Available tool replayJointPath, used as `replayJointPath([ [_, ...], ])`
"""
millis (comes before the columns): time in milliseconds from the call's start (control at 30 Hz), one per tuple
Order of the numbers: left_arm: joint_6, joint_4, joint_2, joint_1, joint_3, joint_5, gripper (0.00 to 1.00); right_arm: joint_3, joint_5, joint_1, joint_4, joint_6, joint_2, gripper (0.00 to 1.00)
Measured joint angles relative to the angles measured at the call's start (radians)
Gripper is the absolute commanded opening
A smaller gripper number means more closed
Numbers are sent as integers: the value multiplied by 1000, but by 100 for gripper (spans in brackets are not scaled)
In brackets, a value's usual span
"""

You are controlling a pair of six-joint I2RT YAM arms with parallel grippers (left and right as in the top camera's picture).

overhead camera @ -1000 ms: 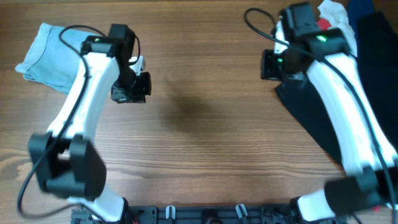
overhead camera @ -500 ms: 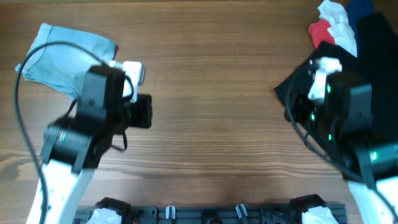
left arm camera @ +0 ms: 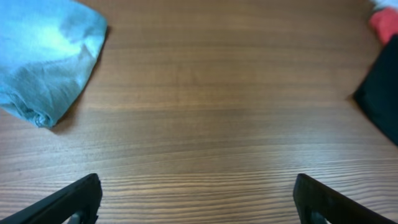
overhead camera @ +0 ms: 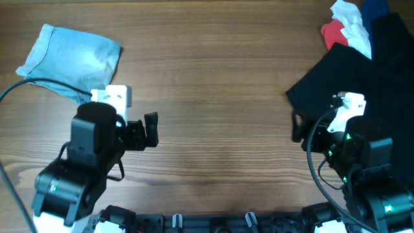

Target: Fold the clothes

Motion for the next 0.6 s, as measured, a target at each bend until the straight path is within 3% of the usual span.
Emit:
replayJointPath([
  [600,0,0,179,0,-2,-16,100,0,3,1,-7,0,209,100],
])
